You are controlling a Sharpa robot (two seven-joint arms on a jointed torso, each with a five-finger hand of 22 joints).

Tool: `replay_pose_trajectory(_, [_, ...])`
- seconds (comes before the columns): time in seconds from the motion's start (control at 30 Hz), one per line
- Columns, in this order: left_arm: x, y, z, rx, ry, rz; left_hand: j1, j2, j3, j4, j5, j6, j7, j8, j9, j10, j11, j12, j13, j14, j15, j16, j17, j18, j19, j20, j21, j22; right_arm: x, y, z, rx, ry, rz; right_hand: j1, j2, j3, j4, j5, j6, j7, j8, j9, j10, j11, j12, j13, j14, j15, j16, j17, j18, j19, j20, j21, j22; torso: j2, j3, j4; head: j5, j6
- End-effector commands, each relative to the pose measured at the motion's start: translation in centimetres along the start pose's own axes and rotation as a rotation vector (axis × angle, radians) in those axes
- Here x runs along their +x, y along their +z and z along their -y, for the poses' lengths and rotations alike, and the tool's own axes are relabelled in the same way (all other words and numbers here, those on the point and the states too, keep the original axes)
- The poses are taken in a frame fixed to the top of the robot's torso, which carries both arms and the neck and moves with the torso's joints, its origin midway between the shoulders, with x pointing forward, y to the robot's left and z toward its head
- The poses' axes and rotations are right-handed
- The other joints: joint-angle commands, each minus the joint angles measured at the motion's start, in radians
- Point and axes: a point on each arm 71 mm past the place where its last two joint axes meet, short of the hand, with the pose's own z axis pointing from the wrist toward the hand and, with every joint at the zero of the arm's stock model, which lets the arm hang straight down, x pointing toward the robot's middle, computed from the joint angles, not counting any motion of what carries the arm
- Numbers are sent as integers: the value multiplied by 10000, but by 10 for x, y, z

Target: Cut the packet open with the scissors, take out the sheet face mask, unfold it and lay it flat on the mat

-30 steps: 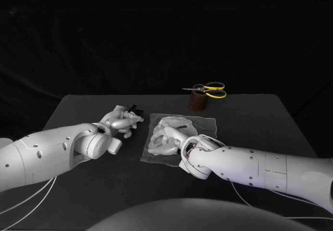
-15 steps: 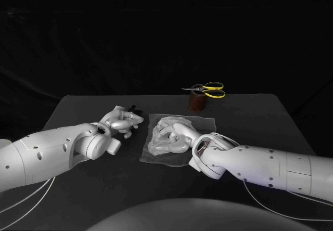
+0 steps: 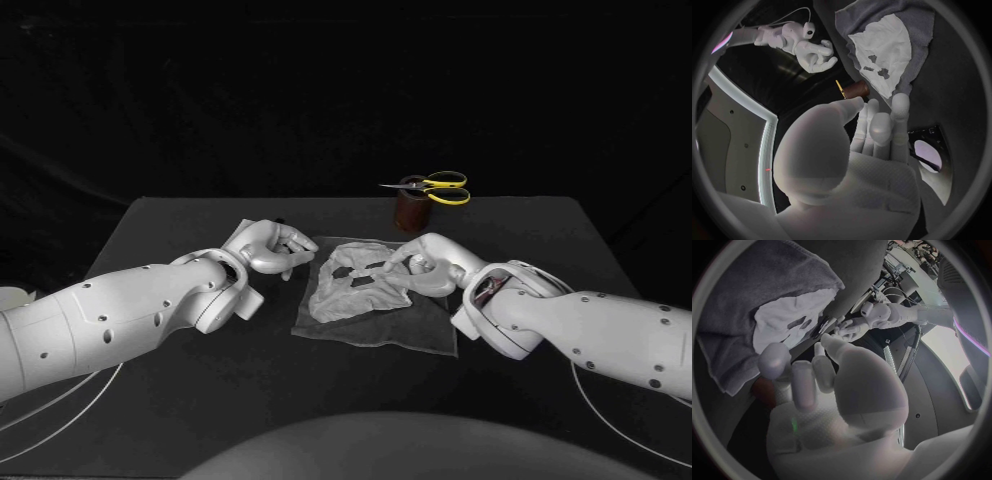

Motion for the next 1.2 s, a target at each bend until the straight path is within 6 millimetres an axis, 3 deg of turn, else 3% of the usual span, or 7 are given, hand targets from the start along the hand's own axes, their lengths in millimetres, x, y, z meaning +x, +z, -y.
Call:
replay_pose_trajectory(0.03, [6,5,14,1566,2769,119,-6,-71,-96,-25,-45,59,22,-3,-13,26,-16,-55,-39,-67,-4,-24,-27,104,-75,5,-57,-24,-4,-8,4,-374,-758,-121,-12,30,254,-152,0,206,-49,1,-67,163,-56,92,240,468,-183,71,898,-33,116,-27,118,564,15,21,-8,-11,0])
replay_pose_trajectory(0.2, [15,15,16,1333,3897,-45,-352,-387,-547,107,-45,13,25,-63,-57,128,8,6,-57,18,21,82,130,91,-56,37,-45,27,-11,-20,22,190,-1446,108,-373,-221,266,-183,-5,339,-83,-48,-152,293,-86,353,380,550,-210,201,1020,-94,286,-54,418,691,23,14,-21,-74,0])
replay_pose_trajectory(0.3, [20,22,15,968,4452,-246,-334,-444,-923,98,-51,-7,-36,-128,-112,411,-98,606,231,558,-62,600,1048,-22,460,5,429,612,-14,-25,31,704,-1677,371,-612,-377,221,-144,2,385,-99,-97,-215,338,-100,426,414,586,-224,250,1064,-113,353,-68,515,735,27,16,-22,-112,0])
replay_pose_trajectory(0.5, [28,39,11,290,5344,-523,42,-258,-1271,34,-38,145,-145,-244,-249,414,-268,2290,1166,1520,-223,1531,2845,-332,1675,-153,1679,2094,-13,-31,46,1846,-1883,851,-1076,-657,1,50,8,503,-138,-146,-315,490,-132,750,603,692,-256,441,1249,-183,557,-96,877,883,38,28,-33,-186,0])
replay_pose_trajectory(0.67, [28,48,10,-2,5646,-226,124,-133,-1281,59,-40,344,-176,-236,-286,468,-277,3053,1583,1802,-242,1756,3385,-466,2146,-195,2185,2717,-9,-32,52,2553,-1845,935,-1474,-787,-263,366,10,680,-208,-123,-380,671,-186,1204,886,813,-303,695,1499,-272,804,-137,1350,1076,34,21,-27,-238,0])
replay_pose_trajectory(0.87, [22,56,9,-181,5508,362,-201,69,-1397,461,-44,622,-243,-180,-277,1840,-298,4265,3526,2289,-274,2057,4313,-684,2932,-247,2936,3673,-3,-30,53,2968,-1787,874,-1800,-869,-557,723,11,821,-271,-75,-419,815,-241,1616,1154,900,-355,907,1714,-331,963,-189,1665,1211,37,17,-9,-256,0])
replay_pose_trajectory(1.2, [24,61,7,-1126,5006,314,-745,-29,-1932,1089,-43,822,-74,171,-104,2948,-135,4905,4844,2649,-149,2281,5130,-860,3532,-161,3505,4415,4,-24,49,3023,-1674,833,-1875,-938,-714,870,7,809,-275,-89,-451,858,-246,1765,1255,932,-365,1002,1814,-346,997,-206,1733,1250,30,12,-4,-290,0])
